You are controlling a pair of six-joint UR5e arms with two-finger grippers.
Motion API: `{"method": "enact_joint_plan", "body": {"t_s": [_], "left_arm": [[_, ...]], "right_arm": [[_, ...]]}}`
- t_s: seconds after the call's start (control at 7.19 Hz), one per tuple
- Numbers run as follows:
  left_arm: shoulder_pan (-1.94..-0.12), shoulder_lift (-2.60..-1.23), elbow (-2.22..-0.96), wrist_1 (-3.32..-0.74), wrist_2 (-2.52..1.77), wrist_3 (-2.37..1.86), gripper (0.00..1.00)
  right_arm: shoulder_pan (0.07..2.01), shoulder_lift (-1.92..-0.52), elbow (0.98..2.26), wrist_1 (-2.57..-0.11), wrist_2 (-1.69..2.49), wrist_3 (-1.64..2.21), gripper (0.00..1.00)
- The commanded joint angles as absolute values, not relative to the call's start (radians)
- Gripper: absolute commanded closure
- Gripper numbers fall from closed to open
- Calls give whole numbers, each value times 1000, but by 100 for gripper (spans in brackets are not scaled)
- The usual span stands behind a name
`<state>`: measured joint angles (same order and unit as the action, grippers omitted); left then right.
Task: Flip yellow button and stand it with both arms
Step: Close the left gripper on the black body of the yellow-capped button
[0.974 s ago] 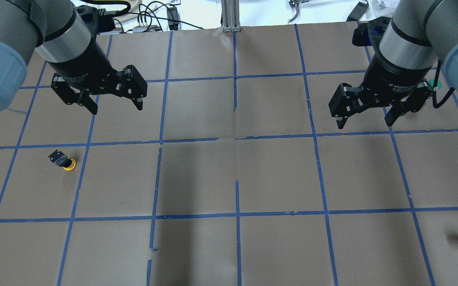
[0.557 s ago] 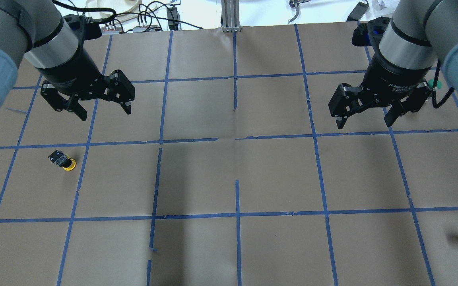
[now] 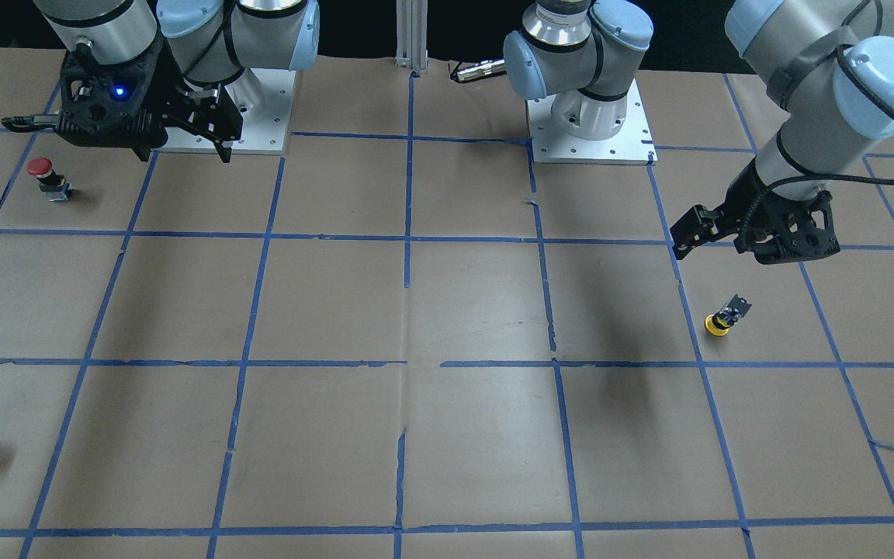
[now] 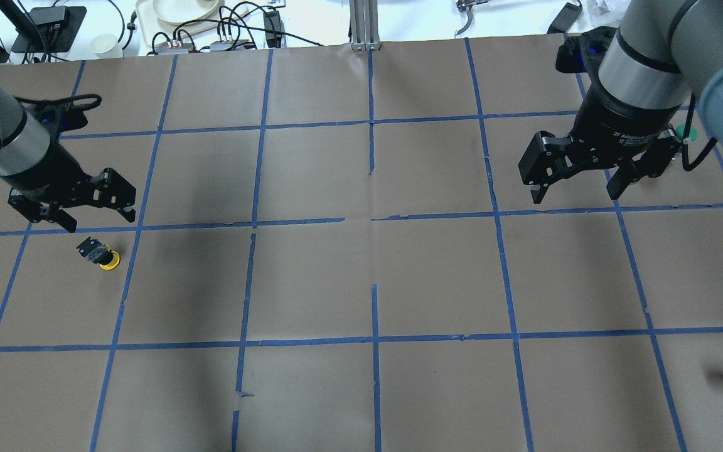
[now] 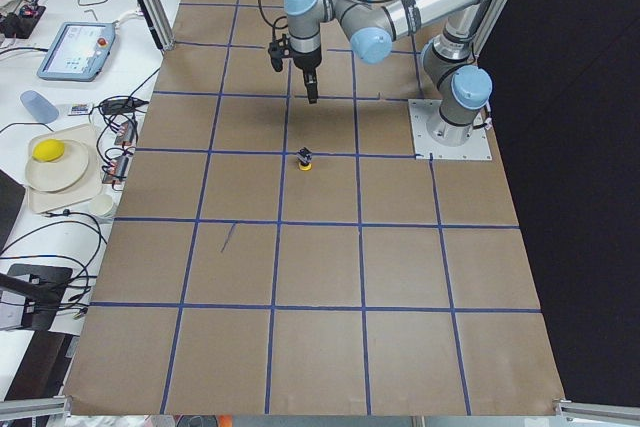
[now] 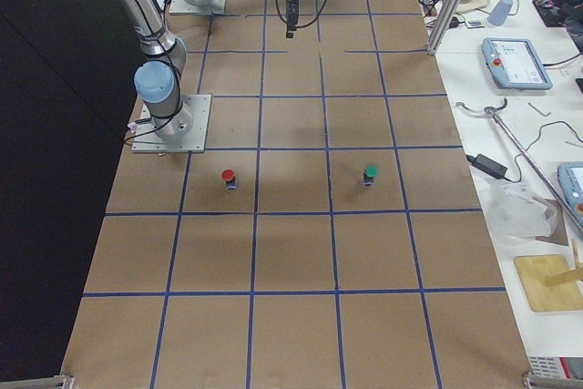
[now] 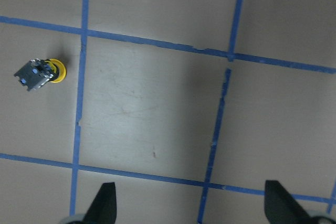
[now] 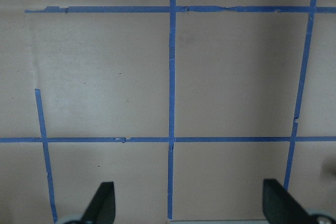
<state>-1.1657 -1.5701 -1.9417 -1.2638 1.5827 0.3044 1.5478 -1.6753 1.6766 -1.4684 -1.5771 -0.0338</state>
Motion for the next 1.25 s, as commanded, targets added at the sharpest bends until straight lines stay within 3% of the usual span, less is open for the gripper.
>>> {"method": "enact_joint_plan", "body": {"t_s": [0.0, 0.42, 0.7, 0.97, 1.11], "left_arm": [[-1079, -1619, -2023, -1129, 1583, 639, 2], [-990, -1733, -2025, -1007, 1588, 1287, 6], [-988, -1772, -2026, -928, 1577, 1411, 6], [-992, -1778, -2034, -928, 1575, 1423, 37], [-994, -1781, -2034, -928, 1574, 1424, 39]], "right_arm": [[1548, -1675, 1677, -1468, -1577, -34, 0], [1548, -1677, 1677, -1468, -1577, -34, 0], [1548, -1675, 1677, -1470, -1577, -34, 0], [1548, -1675, 1677, -1470, -1578, -34, 0], [1548, -1677, 1677, -1468, -1580, -34, 0]]}}
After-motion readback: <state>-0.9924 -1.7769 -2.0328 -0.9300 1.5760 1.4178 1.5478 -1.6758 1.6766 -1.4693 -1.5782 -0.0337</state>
